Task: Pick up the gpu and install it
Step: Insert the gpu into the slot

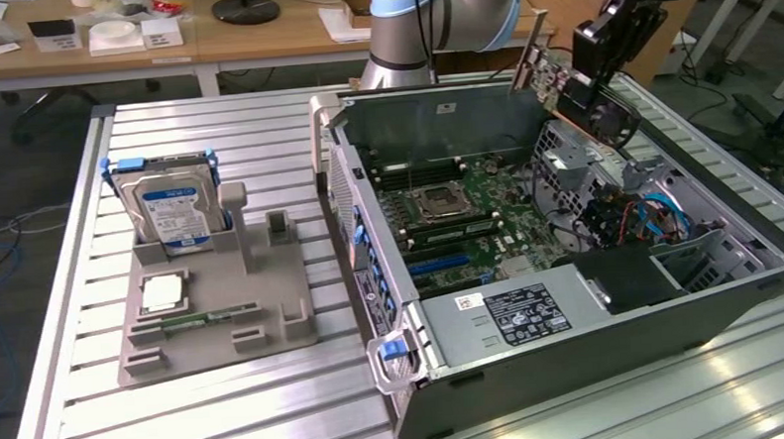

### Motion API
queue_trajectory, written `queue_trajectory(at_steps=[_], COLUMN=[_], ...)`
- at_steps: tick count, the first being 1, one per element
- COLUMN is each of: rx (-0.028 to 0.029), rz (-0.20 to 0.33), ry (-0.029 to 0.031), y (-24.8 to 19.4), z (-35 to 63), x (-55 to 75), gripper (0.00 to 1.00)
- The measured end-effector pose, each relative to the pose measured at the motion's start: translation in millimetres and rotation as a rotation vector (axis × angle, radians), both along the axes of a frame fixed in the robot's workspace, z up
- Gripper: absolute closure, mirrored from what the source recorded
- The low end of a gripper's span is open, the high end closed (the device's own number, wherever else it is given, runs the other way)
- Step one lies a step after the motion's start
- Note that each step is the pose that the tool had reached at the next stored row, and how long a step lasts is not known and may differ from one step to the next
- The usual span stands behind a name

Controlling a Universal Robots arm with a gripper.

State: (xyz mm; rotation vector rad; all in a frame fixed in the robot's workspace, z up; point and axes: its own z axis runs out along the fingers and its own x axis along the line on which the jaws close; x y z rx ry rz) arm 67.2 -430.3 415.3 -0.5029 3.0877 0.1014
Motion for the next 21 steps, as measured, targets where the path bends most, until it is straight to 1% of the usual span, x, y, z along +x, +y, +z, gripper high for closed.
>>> queue_trajectory(at_steps=[21], rx=[0.0001], rz=[0.151], ry=[-0.0001], y=[0.1], z=[-1.1], x=[-0.1], gripper=[0.73])
